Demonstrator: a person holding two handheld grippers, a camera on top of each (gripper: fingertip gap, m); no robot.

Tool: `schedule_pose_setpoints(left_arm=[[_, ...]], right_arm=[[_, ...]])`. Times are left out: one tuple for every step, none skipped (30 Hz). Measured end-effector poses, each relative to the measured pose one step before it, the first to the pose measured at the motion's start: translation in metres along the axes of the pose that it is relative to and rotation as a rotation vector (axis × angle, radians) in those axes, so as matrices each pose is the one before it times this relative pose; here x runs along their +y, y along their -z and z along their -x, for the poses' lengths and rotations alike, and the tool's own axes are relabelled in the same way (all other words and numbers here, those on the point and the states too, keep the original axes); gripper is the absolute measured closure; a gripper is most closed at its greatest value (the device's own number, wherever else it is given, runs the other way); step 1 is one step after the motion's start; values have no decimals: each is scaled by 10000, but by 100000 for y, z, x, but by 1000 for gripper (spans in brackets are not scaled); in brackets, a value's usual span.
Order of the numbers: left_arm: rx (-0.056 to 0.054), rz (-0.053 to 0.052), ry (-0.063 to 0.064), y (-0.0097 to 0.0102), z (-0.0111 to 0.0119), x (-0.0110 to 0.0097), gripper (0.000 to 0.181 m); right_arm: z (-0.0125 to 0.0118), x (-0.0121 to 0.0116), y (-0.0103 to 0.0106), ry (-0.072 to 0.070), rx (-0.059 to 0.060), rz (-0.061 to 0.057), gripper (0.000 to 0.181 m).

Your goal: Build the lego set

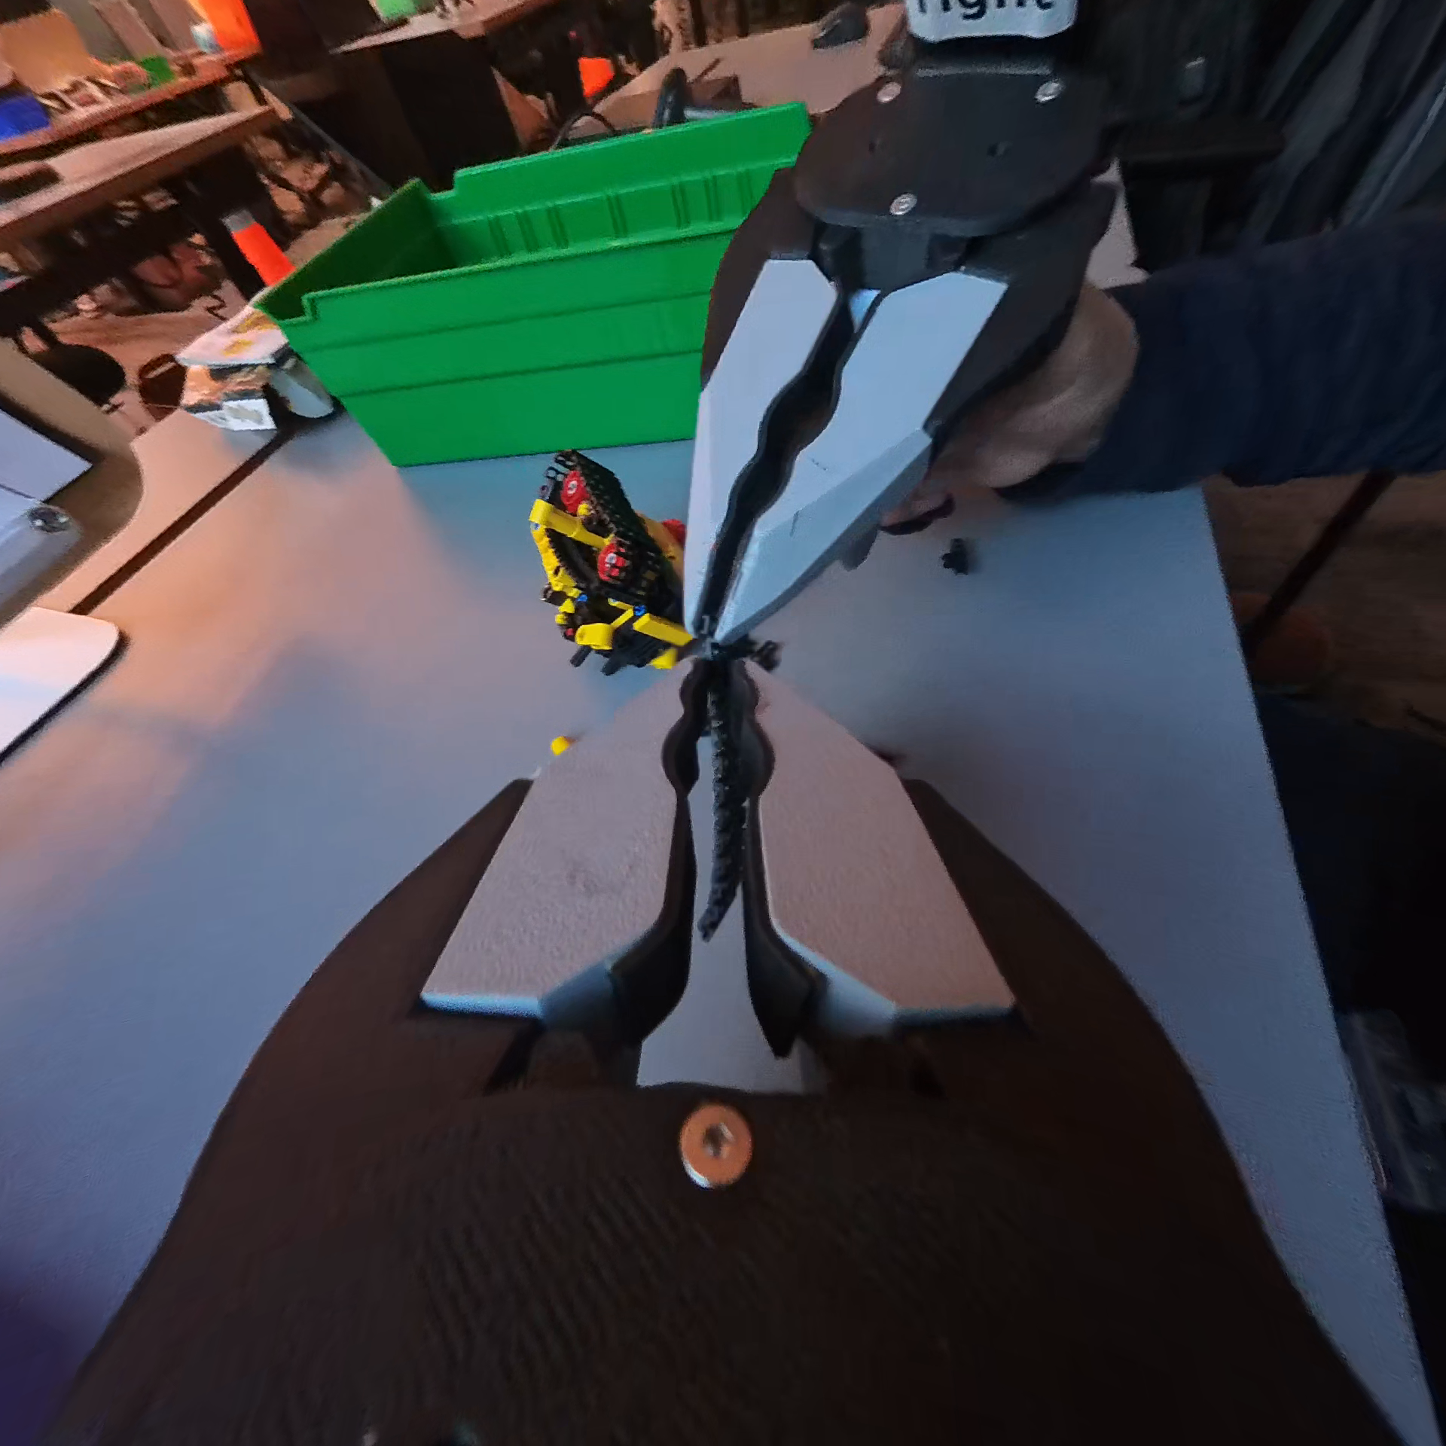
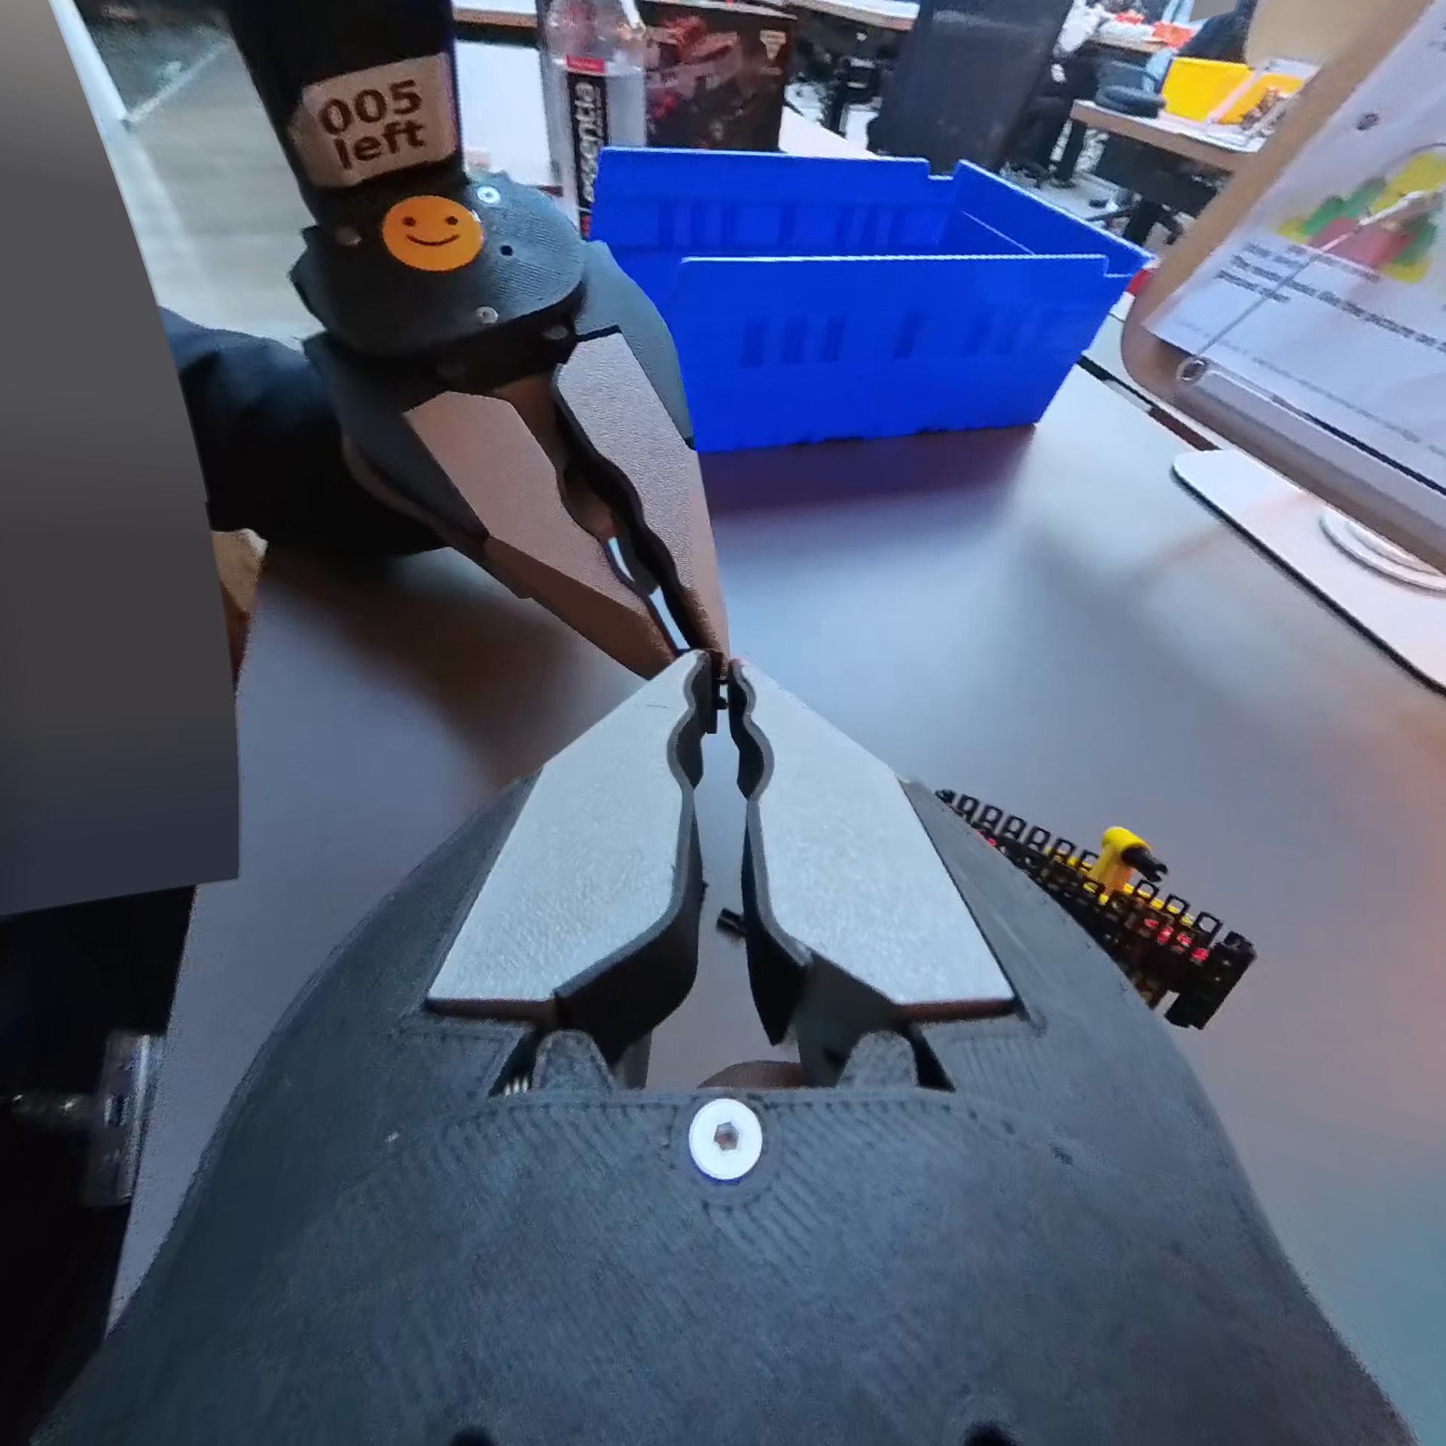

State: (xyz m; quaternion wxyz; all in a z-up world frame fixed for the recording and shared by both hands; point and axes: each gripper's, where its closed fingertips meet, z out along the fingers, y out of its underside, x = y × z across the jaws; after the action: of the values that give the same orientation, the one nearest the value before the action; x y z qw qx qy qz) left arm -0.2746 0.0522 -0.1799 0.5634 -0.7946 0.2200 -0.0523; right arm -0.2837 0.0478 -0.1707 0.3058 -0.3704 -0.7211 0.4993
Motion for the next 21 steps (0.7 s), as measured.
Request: schedule_pose_setpoints(left_arm=[[-63,79,54,-54,180,145,179],[-23,36,82,-25,153,105,180],[-18,18,45,-7,100,57,180],[-39,-40,12,24,92,-50,180],[-16,-58,66,29,46,-97,180],[16,-24,37,8,16,-57,180],[15,-4,35,6,20,-14,180],[57,-42,45,53,-69,-42,180],[77,-155,82,71,-97,-216,180],[61,-165,112,91,-34,-302,180],[25,-104,27,57,-17,-182,180],[0,-120,-62,47,-50,-178,180],[56,-186,-133,138,-147,-300,180],[306,-293,-172,164,-619,-425,181],[135,-444,-176,189,-518,-700,181],[58,-389,-112,93,-376,-698,181],[-17,-123,58,-18,-52,-340,180],[62,62,-102,-75,-40,10,180],[27,17,-98,5,16,10,180],[-16,55,40,38,86,124,180],[-56,152,82,6,197,345,180]], right_arm=[[-189,100,-125,46,220,79,180],[-139,64,-94,89,227,67,180],[-113,19,-51,90,211,47,181],[-90,-61,10,88,188,8,181],[-66,-61,30,123,177,19,181],[-35,-26,15,118,153,29,181],[39,-32,13,71,44,-9,181],[68,-95,79,-57,-91,-74,181],[16,-198,156,-230,-123,-148,181],[2,-210,117,-218,-96,-152,181],[16,-159,85,-234,-124,-113,181],[59,-214,107,-414,-234,-191,181],[53,-282,174,-558,-344,-276,181],[329,-371,303,-546,-742,-339,181],[714,-582,501,-808,-1172,-460,181],[86,-544,541,-886,-645,-417,181],[-1126,-176,453,-278,477,-186,181],[-1378,163,267,236,859,117,181],[-657,45,81,260,476,83,181],[111,-38,-48,129,3,41,181],[162,390,-160,166,-14,332,181]])
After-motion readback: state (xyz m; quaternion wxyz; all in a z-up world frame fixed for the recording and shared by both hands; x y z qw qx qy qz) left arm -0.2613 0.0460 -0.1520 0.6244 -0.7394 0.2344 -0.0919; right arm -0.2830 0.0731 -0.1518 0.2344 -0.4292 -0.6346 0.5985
